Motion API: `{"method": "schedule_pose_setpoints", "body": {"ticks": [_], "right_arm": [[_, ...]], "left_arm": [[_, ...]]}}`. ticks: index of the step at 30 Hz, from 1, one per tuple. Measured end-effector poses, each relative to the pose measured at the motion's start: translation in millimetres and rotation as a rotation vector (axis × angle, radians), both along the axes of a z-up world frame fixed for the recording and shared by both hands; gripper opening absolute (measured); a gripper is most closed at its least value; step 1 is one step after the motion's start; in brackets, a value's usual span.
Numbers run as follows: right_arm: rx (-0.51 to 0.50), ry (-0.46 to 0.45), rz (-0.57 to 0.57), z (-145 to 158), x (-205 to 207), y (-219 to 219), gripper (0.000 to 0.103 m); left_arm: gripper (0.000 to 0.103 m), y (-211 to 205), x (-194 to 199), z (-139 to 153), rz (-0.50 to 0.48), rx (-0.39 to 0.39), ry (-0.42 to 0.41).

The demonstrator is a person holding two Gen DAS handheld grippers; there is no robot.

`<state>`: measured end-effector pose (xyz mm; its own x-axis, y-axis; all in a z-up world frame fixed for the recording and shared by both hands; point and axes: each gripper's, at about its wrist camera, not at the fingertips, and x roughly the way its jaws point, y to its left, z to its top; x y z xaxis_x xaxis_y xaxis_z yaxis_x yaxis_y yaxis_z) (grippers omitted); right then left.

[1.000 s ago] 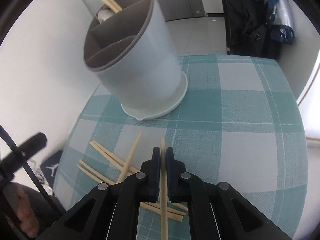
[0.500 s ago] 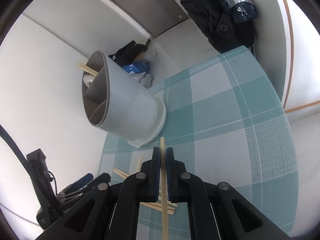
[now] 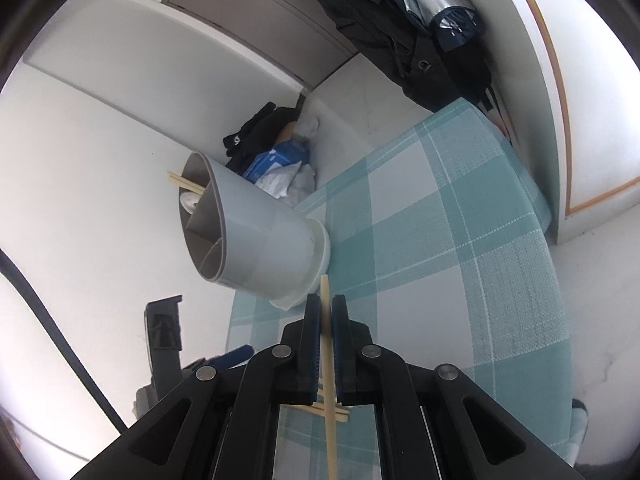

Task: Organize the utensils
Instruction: 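Lift the chopstick with the right gripper while the left gripper grasps another chopstick, then raise both held chopsticks up over the white caddy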

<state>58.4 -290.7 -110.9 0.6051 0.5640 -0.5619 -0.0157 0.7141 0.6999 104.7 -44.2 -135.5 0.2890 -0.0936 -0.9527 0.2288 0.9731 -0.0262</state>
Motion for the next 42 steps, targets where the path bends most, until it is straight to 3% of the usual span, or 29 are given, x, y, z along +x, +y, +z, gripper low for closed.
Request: {"method": "schedule_pose_setpoints", "body": {"ticks": [6, 14, 21, 33, 39, 42], "right_arm": [[0.005, -0.026, -0.002, 8, 0, 0, 0.005], [-0.046, -0.049, 0.018, 13, -3, 9, 0.005], [-0.072, -0.061, 0.010, 16, -6, 13, 0.005], [-0.155, -0.130, 0.009, 29, -15, 27, 0.005], [-0.210, -0.182, -0.001, 40, -25, 33, 0.004], [-0.251, -0.203, -0.016, 44, -30, 37, 0.004]], "left_arm": [[0.058, -1, 6, 3, 0.011, -0.024, 0.016], [0.005, -14, 8, 4, 0.013, -0.042, 0.029], [0.002, -12, 13, 9, 0.101, -0.092, 0.002], [0.002, 14, -20, 86, 0.241, -0.276, -0.346], [0.002, 23, -39, 104, 0.260, -0.316, -0.437], [0.002, 25, -44, 106, 0.237, -0.345, -0.421]]}}
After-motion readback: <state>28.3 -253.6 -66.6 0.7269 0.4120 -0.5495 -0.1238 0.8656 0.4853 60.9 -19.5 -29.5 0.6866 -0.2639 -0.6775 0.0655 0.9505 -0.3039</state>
